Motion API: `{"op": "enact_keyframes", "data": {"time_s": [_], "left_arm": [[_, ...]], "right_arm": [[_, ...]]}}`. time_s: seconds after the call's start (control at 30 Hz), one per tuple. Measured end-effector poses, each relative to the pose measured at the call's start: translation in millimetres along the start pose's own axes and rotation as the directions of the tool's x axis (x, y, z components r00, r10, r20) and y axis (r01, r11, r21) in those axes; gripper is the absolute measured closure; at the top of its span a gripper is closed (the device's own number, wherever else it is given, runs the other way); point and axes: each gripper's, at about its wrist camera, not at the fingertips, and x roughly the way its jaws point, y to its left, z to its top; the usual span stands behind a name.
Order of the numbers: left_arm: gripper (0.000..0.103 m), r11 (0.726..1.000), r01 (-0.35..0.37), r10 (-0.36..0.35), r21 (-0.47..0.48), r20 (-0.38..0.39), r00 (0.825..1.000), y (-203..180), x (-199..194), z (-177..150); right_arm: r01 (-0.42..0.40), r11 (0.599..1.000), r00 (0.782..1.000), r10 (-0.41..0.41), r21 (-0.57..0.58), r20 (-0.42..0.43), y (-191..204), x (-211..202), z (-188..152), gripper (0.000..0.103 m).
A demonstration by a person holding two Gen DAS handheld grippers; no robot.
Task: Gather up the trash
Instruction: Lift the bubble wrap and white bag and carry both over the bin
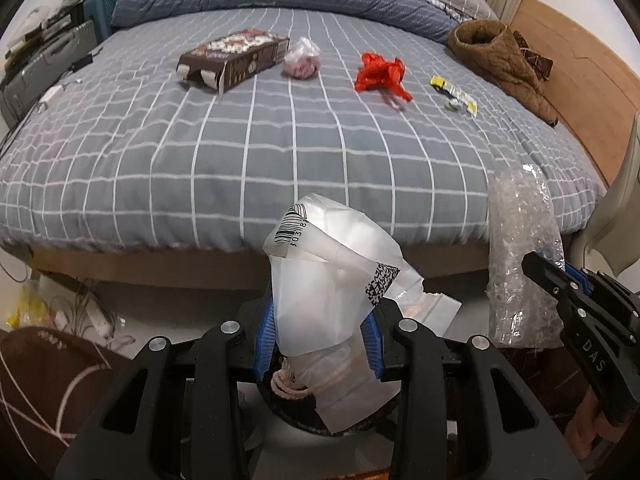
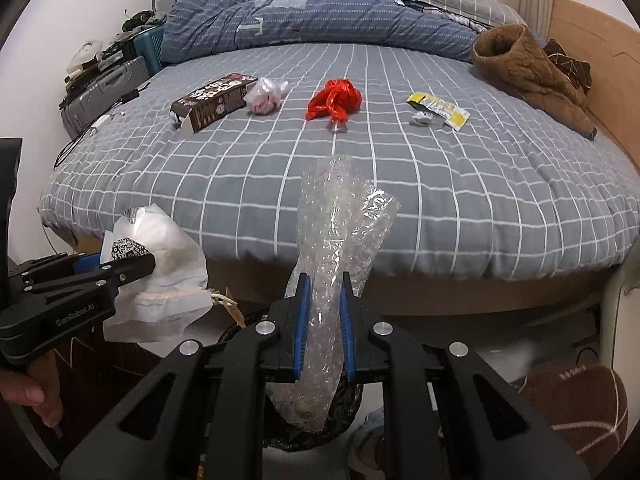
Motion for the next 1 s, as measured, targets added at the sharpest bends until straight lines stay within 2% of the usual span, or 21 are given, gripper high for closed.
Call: {"op": "enact_keyframes", "data": {"time_s": [0.43, 0.7, 1.0], "left_arm": [[0.067, 1.0, 0.0, -0.001, -0.017, -0.051, 0.999, 4, -5, -21], [0.067, 1.0, -0.009, 0.007, -0.018, -0.105, 0.994, 15, 35, -31], [0.068, 0.999, -0.032, 0.023, -0.035, -0.222, 0.975, 28, 96, -43]], "right_arm": [[0.014, 1.0, 0.997, -0.013, 0.006, -0.081, 6, -3, -18, 0.089], [0.006, 1.0, 0.983, -0.009, -0.016, -0.182, 11, 41, -37, 0.089], [-0.015, 0.999, 0.956, 0.005, -0.031, -0.295, 19, 92, -51, 0.089]]}}
